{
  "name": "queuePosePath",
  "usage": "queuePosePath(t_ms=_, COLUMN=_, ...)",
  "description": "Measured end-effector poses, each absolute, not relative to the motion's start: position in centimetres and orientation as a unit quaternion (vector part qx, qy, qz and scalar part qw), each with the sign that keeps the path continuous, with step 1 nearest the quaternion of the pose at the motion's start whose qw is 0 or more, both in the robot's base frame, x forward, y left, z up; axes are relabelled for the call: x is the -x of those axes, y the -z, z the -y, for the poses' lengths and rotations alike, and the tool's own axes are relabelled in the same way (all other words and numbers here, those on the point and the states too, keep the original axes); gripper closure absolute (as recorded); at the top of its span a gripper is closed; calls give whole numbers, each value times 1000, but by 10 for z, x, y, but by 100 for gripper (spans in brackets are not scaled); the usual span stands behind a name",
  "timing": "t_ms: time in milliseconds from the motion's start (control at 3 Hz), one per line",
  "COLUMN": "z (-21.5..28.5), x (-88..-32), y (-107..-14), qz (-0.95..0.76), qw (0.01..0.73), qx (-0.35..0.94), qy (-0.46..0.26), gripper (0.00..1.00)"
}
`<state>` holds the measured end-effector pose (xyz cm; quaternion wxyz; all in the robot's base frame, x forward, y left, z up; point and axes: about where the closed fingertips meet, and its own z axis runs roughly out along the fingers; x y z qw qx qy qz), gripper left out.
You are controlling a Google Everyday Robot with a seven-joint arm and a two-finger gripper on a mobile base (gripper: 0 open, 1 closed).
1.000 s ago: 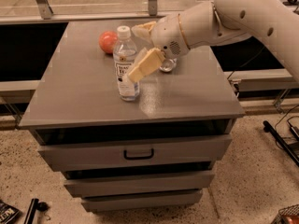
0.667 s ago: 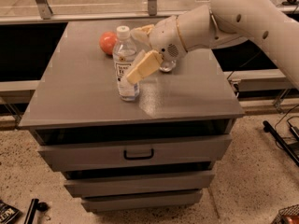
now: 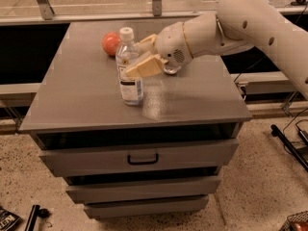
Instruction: Knock blue plastic bottle over
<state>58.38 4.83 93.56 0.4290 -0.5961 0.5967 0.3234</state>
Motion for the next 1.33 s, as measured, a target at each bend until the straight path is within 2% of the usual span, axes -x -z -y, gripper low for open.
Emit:
queuePosePath(t_ms=667, z=-38, x=-586, y=-940, qz=-607, qw=409, qx=603, qy=-317, gripper=87)
queuePosePath(t_ms=1000, z=-25, x=-587, y=-952, qz=-619, qw=389, qx=623, qy=-276, gripper=100)
queuePosePath(t_ms=1333, z=3, x=-590, y=-953, qz=-637, qw=343, qx=666, qy=-179, gripper=100)
